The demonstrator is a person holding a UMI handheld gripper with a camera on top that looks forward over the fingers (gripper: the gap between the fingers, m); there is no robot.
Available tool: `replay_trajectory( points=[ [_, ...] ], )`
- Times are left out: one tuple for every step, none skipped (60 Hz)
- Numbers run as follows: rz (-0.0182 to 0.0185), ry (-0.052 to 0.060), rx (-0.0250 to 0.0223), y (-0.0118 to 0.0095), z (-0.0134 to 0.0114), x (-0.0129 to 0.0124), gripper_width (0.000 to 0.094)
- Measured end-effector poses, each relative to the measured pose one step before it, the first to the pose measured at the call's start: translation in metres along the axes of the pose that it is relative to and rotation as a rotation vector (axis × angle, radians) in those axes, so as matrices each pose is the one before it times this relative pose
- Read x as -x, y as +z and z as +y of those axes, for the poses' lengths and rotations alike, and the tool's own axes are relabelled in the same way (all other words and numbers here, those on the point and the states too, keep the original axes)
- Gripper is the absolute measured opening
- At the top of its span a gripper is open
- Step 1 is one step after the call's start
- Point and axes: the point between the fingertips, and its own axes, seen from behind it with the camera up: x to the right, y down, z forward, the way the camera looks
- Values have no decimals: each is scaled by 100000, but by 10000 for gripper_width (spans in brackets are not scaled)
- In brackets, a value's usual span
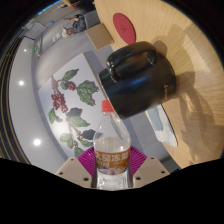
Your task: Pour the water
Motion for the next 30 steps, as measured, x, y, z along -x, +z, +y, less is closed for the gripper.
replay_trajectory(
  points=[
    [93, 553, 189, 81, 40, -2, 410],
    [-199, 1640, 2156, -2019, -698, -611, 410],
    [450, -922, -1986, 2222, 781, 531, 410],
    [252, 177, 227, 0, 123, -13, 409],
    [304, 91, 201, -21, 60, -44, 411],
    [273, 86, 92, -19, 66, -60, 410],
    [168, 88, 186, -17, 55, -24, 409],
    [139, 117, 143, 16, 20, -29, 408],
    [-245, 1350, 2111, -2250, -430, -578, 408],
    [154, -178, 144, 444, -294, -79, 409],
    [501, -906, -1490, 1779, 841, 700, 410],
    [249, -483, 438, 143, 81, -13, 408],
    [409, -613, 523, 116, 94, -10, 408],
    [499, -646, 600, 108, 73, -12, 408],
    [588, -723, 605, 85, 102, 22, 409],
    [60, -238, 2526, -1514, -809, -723, 408],
    [278, -1208, 1186, 104, 193, 179, 409],
    [-59, -1316, 1452, 31, 309, 481, 410],
    [-725, -1544, 1719, 110, 350, 629, 410],
    [-1442, -2142, 1813, 90, 274, 887, 409],
    [-1916, -3159, 1957, 43, 344, 1235, 408],
    [-1664, -3948, 1846, -921, 1302, 1931, 408],
    [-1413, -6636, 971, 851, -602, 1259, 406],
    [-1868, -6763, 1028, 42, -111, 1238, 405],
    [-2673, -6273, 1245, -749, 304, 1332, 407],
    [-1787, -7898, 205, -27, -573, 1347, 405],
    [-1570, -9024, -375, 306, -1122, 956, 408],
    [-1639, -9255, -580, -4, -1041, 1070, 407],
    [-1245, -9754, -1077, -103, -1240, 939, 408],
    [-581, -10235, -1423, 191, -1767, 194, 411]
  ],
)
